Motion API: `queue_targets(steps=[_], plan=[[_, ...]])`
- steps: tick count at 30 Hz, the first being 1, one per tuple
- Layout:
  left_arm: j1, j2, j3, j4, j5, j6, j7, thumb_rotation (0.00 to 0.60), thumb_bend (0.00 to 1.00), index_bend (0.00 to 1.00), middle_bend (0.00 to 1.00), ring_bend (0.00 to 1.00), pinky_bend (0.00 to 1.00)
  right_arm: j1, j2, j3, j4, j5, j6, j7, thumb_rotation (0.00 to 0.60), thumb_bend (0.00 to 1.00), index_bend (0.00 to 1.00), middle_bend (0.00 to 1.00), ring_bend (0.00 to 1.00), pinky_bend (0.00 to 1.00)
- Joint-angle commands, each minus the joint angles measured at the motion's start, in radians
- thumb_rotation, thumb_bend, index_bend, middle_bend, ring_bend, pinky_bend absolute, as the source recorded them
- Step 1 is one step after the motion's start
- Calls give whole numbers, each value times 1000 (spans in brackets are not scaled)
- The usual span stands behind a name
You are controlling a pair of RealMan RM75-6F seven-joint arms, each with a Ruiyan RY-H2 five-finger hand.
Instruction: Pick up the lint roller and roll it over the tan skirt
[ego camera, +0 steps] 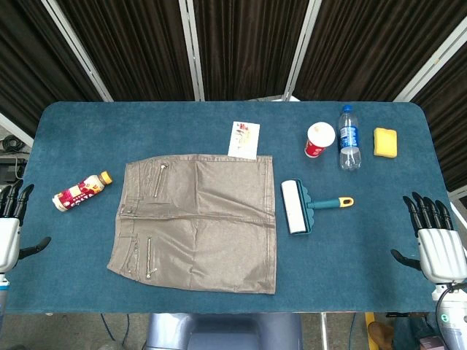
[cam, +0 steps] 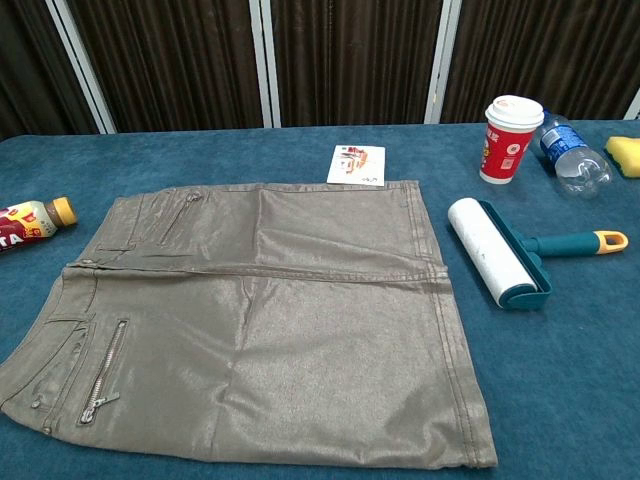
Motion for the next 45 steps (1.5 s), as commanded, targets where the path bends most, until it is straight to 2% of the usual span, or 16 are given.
queue_targets(steps=[1,7,10,12,17,23,30,39,45], plan=[[0,1,-3,3,-6,-8,-3,600,0,0,0,0,0,4,-3,-2,3,5,-12,-2,600,0,0,0,0,0],[2,6,-7,-2,-6,-10,-9,600,0,0,0,0,0,17,-7,-10,12,15,-55,11,600,0,0,0,0,0],[5,8,-8,-2,6,0,-9,600,0,0,0,0,0,56,-18,-9,45,19,-125,32,600,0,0,0,0,0],[6,9,-8,-4,7,-3,-11,600,0,0,0,0,0,102,-36,-1,98,25,-197,40,600,15,0,0,0,0],[-3,4,-16,-4,-4,-20,5,600,0,0,0,0,0,241,-120,24,264,44,-403,101,600,188,0,0,0,0],[-14,-13,-25,-9,-21,-35,45,600,0,0,0,0,0,338,-227,21,427,36,-532,158,600,230,13,0,0,0],[-23,-34,-32,7,-48,-53,80,600,0,0,0,0,0,397,-329,7,567,15,-581,161,600,267,53,1,0,0],[-29,-47,-41,28,-78,-70,91,600,0,0,0,0,0,444,-452,-4,744,-12,-591,177,600,314,112,54,0,0],[-32,-48,-45,35,-87,-77,90,600,0,0,0,0,0,469,-511,-16,836,-27,-600,205,600,347,118,61,0,0]])
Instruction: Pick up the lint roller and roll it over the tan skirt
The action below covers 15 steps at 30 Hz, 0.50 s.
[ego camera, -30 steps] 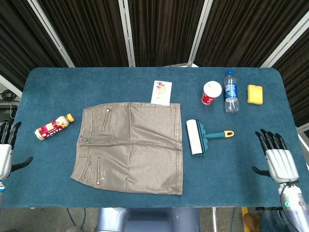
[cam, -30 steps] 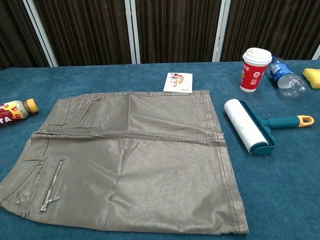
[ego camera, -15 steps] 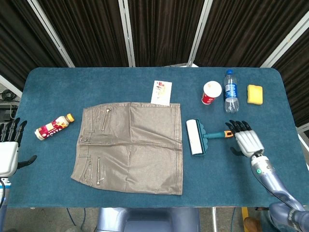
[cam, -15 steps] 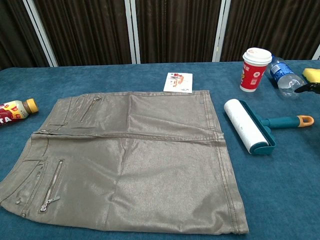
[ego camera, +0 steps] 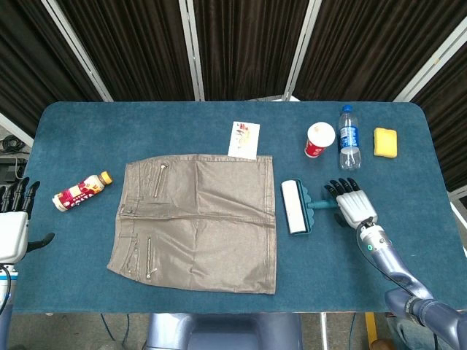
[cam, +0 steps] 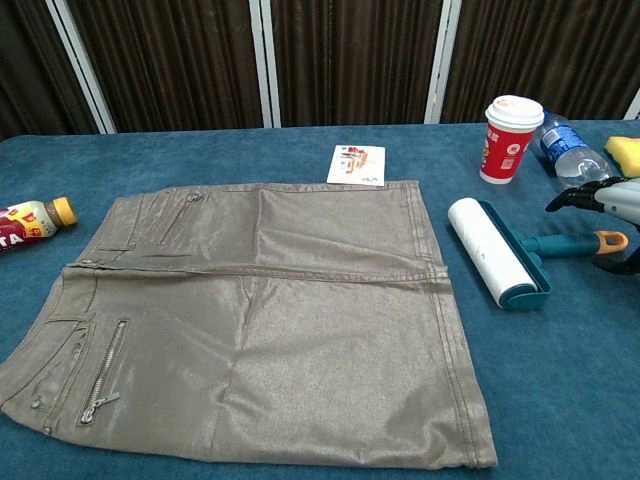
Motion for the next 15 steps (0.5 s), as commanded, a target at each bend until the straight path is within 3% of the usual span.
queue_targets(steps=[1,9,11,13,15], plan=[[-1,0,-3,3,-5,-3,-2,600,0,0,0,0,0,19,-36,-10,46,-12,-8,16,600,350,119,64,0,0],[-4,2,-8,10,-14,-12,-10,600,0,0,0,0,0,49,-79,-17,107,-16,-33,33,600,395,152,136,13,3],[-5,2,-8,12,-15,-14,-12,600,0,0,0,0,0,53,-86,-19,118,-19,-33,35,600,461,215,211,70,65],[-5,2,-9,14,-17,-16,-15,600,0,0,0,0,0,54,-98,-18,133,-22,-17,44,600,592,314,322,184,230],[-5,2,-9,17,-18,-17,-16,600,0,0,0,0,0,53,-110,-19,150,-29,7,52,600,670,366,372,244,297]])
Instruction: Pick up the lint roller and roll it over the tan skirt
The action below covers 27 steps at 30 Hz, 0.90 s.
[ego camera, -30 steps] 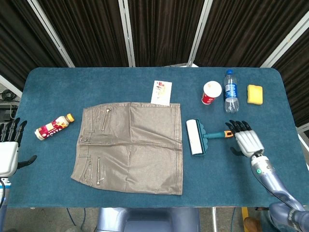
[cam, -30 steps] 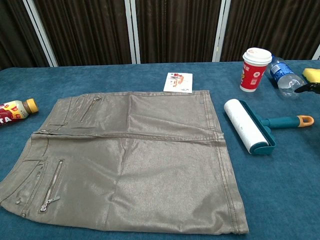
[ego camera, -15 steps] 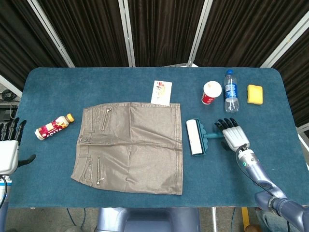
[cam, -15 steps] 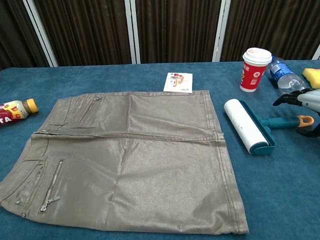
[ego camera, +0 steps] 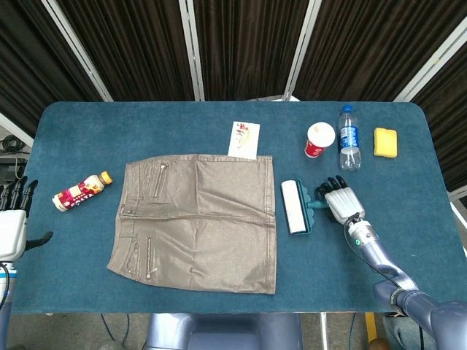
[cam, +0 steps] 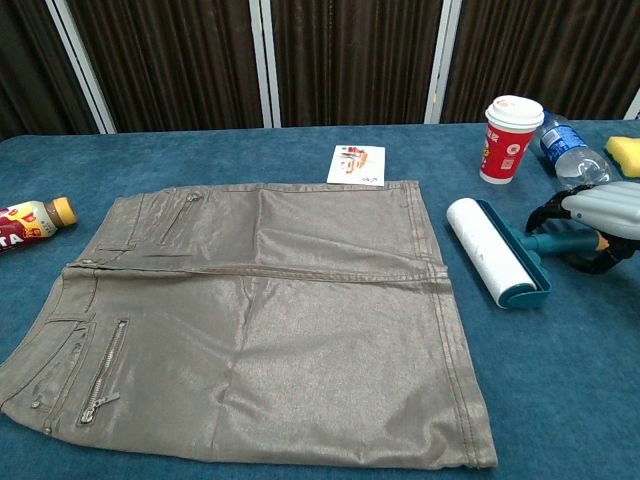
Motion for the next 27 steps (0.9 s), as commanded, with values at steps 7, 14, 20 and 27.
queue_targets(steps=[7,14,20,27], plan=[[1,2,1,1,1,-2,-8,600,0,0,0,0,0,-4,-32,-22,73,-56,114,76,600,844,440,438,308,361],[1,10,0,-10,8,-2,-21,600,0,0,0,0,0,15,14,-28,18,-106,203,87,600,873,446,442,309,364],[1,23,-2,-19,12,-5,-42,600,0,0,0,0,0,68,84,-9,-152,-139,227,-25,600,891,447,444,309,366],[2,34,-3,-22,10,-13,-64,600,0,0,0,0,0,151,143,28,-446,-125,127,-327,600,962,446,443,309,367]])
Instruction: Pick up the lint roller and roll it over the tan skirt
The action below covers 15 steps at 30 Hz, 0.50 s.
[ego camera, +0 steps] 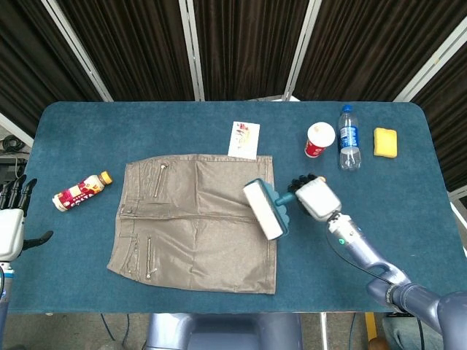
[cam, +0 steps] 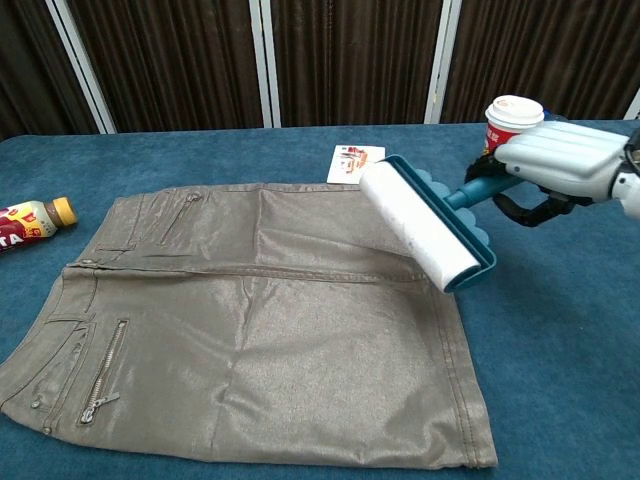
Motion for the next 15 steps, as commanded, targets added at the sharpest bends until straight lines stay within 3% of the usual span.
queue_targets(steps=[1,5,15], plan=[[0,4,-1,0,-3,-5,-8,600,0,0,0,0,0,66,40,36,-203,24,-86,-218,600,973,446,443,309,367],[0,13,-3,1,-7,-12,-26,600,0,0,0,0,0,99,14,67,-338,101,-158,-433,600,982,446,444,309,367],[3,28,-4,4,-4,-15,-58,600,0,0,0,0,0,156,-108,73,-419,247,-231,-753,600,1000,445,443,313,370]])
